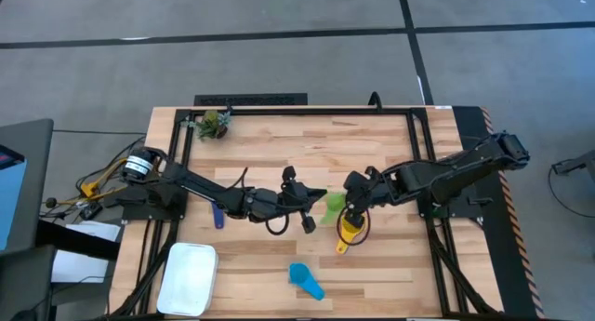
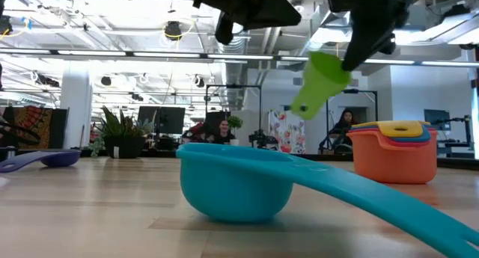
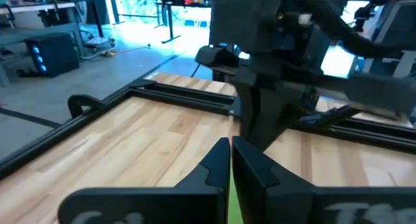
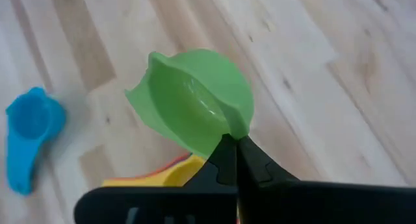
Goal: Nest measuring cups in basket
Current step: Stack the green measuring cup on top of the yellow measuring cup
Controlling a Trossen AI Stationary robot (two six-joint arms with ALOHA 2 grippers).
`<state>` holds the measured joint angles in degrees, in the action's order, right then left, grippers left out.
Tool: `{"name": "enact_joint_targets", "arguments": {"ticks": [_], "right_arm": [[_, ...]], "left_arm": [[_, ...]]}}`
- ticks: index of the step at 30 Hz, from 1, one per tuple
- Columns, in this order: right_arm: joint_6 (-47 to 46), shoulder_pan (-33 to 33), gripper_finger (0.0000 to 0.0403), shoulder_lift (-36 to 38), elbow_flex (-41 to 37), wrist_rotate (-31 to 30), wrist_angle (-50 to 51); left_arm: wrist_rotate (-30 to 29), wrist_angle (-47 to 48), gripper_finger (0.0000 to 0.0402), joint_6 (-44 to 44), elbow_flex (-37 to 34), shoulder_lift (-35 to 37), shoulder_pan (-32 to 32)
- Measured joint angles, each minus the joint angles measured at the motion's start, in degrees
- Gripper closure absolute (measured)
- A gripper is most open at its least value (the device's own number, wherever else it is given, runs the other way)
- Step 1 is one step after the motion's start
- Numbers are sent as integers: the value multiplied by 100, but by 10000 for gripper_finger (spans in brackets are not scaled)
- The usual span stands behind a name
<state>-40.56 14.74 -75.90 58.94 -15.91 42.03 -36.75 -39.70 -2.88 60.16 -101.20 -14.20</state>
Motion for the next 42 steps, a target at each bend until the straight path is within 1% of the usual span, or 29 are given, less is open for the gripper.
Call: {"name": "enact_joint_targets", "arguments": {"ticks": [5, 9, 12, 16, 17, 21, 25, 28, 34, 42], "right_arm": [[-57, -169, 399, 280, 122, 924, 537], [40, -332, 397, 476, 124, 2096, 946], [57, -449, 395, 485, 124, 2444, 1230], [136, -658, 399, 305, 65, 2846, 1302], [180, -718, 398, 240, 54, 2949, 1189], [257, -906, 390, -16, 40, 3270, 1180], [313, -1056, 396, -216, 45, 3445, 1121], [287, -1138, 396, -342, 37, 3412, 1139], [35, -1160, 372, -633, 39, 3546, 1177], [-99, -1161, 351, -763, 41, 3521, 1108]], "left_arm": [[-128, 492, 397, 25, 0, 243, 0], [-171, 798, 397, -113, 0, 277, -2], [-153, 858, 397, -260, -2, 277, -2], [-151, 971, 397, -488, -2, 266, 21], [-154, 970, 397, -519, -2, 266, 27], [-158, 1045, 397, -530, -2, 266, 33], [-123, 1168, 397, -538, -2, 266, 33], [-116, 1226, 397, -543, -4, 266, 37], [-121, 1314, 397, -543, -4, 266, 45], [-133, 1579, 397, -691, -4, 266, 59]]}}
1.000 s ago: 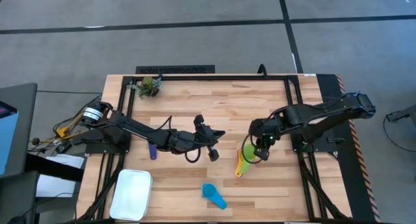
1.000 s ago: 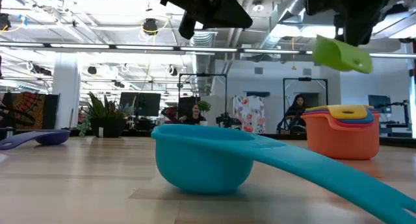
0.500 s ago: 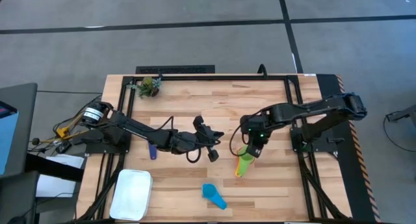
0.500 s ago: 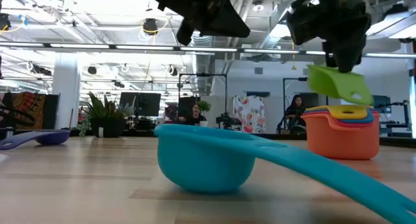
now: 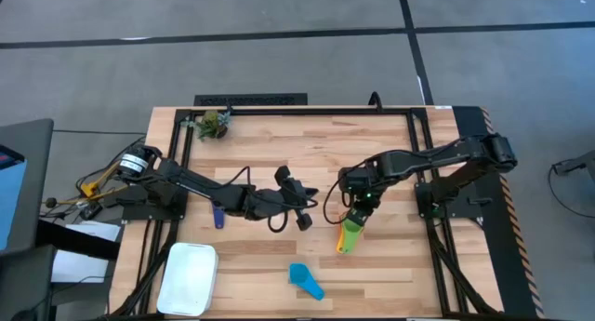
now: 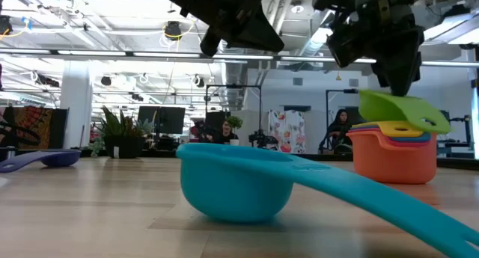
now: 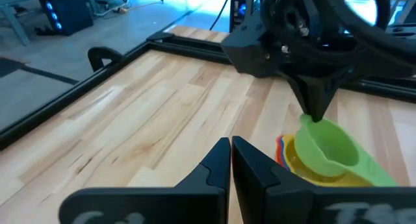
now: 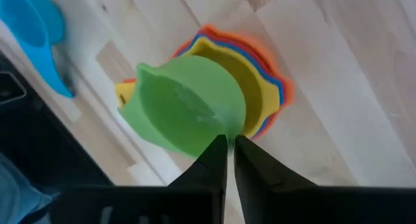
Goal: Nest measuring cups in basket
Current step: Stack the green measuring cup on top of the yellow measuring cup
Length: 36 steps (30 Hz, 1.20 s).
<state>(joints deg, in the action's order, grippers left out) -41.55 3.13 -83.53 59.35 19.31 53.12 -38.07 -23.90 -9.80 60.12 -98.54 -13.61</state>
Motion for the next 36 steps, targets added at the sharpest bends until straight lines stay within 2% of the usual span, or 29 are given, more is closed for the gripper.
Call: {"name": "enact_joint_targets", "arguments": {"ticks": [8, 13, 19, 24, 28, 36], "right_arm": [[-103, -67, 318, 126, 3, 19, 6], [-141, 60, 301, 273, 0, -23, 348], [-1032, 1254, 309, 315, -102, -1017, 796], [-1930, 2130, 327, 243, -362, -1302, 77], [-2430, 2471, 342, 247, -445, -1769, -407], [-2996, 2728, 367, 247, -946, -1963, -1054]], "left_arm": [[-12, 112, 397, -53, 0, 0, 15], [-10, 345, 397, -96, 0, 0, 15], [33, 1470, 397, -744, -58, 0, -7], [93, 1519, 397, -1224, -405, -2, -59], [102, 1591, 397, -1474, -496, -2, -78], [279, 1533, 397, -1680, -496, -4, -166]]}}
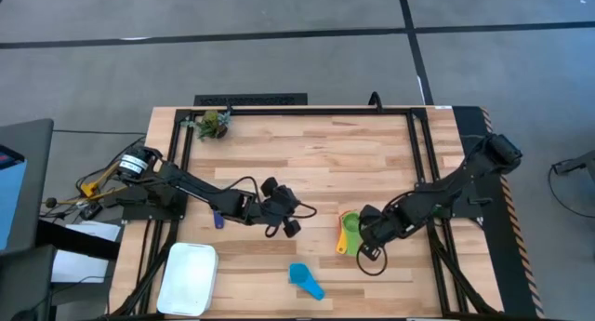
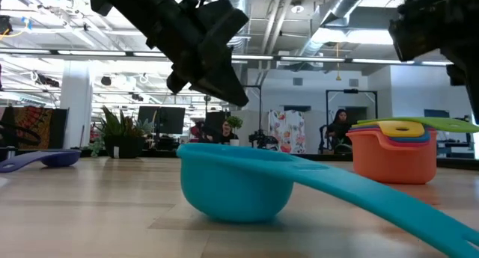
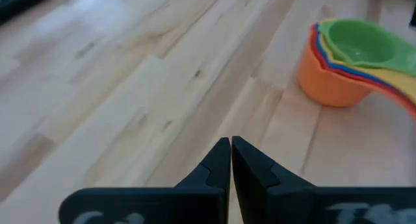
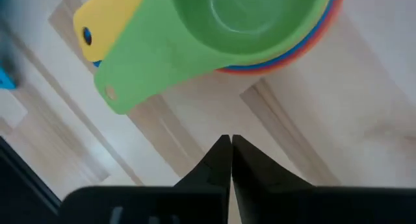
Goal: Nest measuring cups in basket
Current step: Stack the green measuring cup on top of the yellow measuring cup
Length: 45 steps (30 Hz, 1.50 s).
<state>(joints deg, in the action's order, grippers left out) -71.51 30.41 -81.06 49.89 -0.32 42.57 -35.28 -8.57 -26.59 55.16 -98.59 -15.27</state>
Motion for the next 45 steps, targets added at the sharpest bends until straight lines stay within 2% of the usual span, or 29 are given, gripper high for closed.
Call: {"name": "enact_joint_targets", "arguments": {"ticks": [4, 6, 9, 20, 25, 35, 45], "right_arm": [[-69, 42, 378, -4, -201, -11, -542], [-25, 37, 382, -4, -214, -13, -756], [47, 35, 384, -4, -217, -35, -924], [57, 88, 384, -29, -217, -129, -844], [92, 99, 383, -279, -217, -118, -948], [599, 9, 384, -553, -215, -57, -1923], [1002, -142, 377, -551, -32, -226, -1977]], "left_arm": [[263, -481, 397, -263, -1, -347, -44], [609, -1085, 398, -128, 88, -667, -78], [1078, -1502, 398, 41, 291, -1086, -93], [1881, -1493, 398, 392, 1532, -2293, -87], [1883, -1294, 398, 556, 1805, -2418, -85], [2139, -1243, 398, 694, 1963, -2485, -83], [2156, -1307, 398, 713, 1967, -2485, -81]]}}
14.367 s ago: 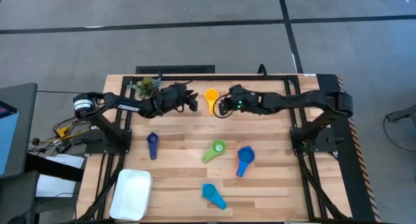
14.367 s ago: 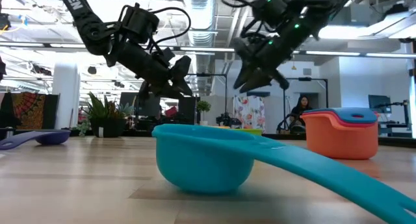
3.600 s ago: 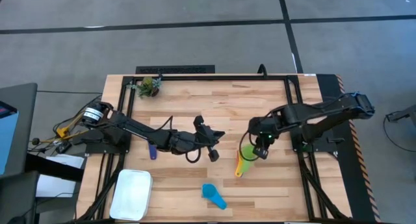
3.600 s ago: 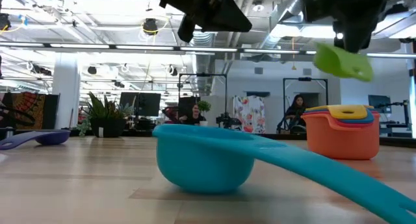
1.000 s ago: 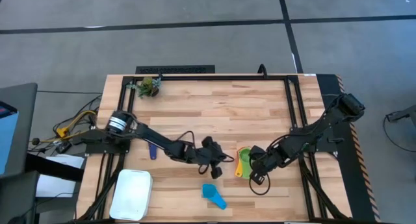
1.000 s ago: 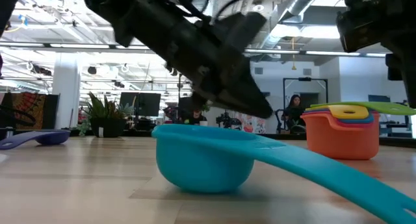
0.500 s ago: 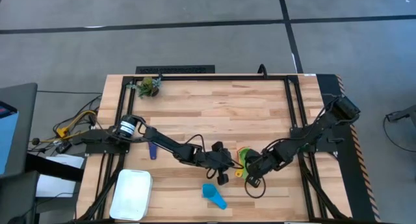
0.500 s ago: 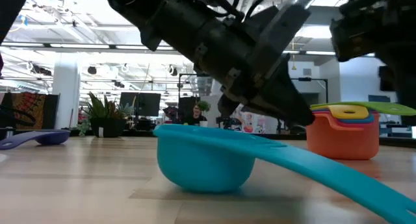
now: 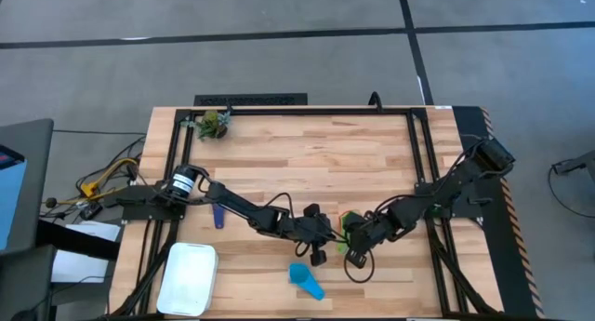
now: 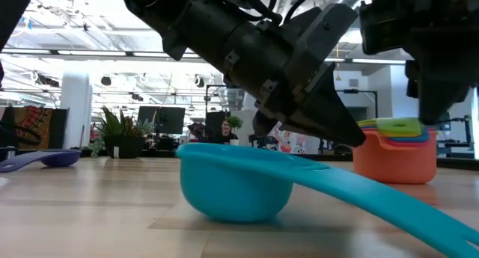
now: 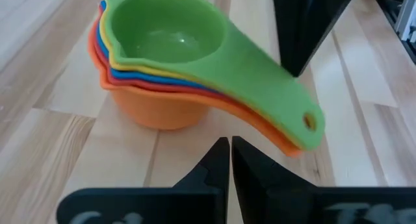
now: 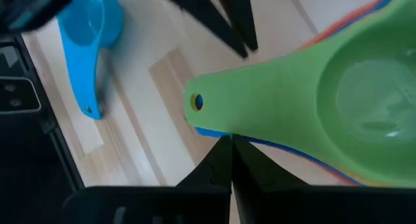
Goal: Nest measuring cups in basket
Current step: Stack the green measuring cup on top of the yellow measuring cup, then stack the light blue measuring cup on top of the green measuring cup
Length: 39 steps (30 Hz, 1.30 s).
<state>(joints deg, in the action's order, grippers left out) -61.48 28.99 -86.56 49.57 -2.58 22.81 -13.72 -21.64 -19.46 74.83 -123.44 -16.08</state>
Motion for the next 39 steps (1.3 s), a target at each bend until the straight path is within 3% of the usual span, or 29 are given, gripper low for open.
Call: {"name": "enact_joint_targets", "arguments": {"ticks": [8, 14, 20, 25, 33, 39], "right_arm": [[49, -16, 383, 61, 30, -59, 55], [48, 150, 369, 435, 35, -133, 84], [191, 245, 359, 864, 36, -767, 238], [280, 367, 345, 803, 36, -1319, 29], [2336, 20, 313, 212, 31, -1239, -1840], [3546, -336, 282, -425, 531, -967, -2278]], "left_arm": [[0, 155, 398, 2, -4, 34, 0], [-461, 1316, 398, -9, -7, 561, -2], [-1266, 2334, 398, 34, -10, 1114, -21], [-1239, 2398, 398, -231, -290, 1161, -100], [-1581, 2924, 398, -988, -563, 1519, -419], [-2923, 3806, 398, -1646, -926, 2574, -1008]]}}
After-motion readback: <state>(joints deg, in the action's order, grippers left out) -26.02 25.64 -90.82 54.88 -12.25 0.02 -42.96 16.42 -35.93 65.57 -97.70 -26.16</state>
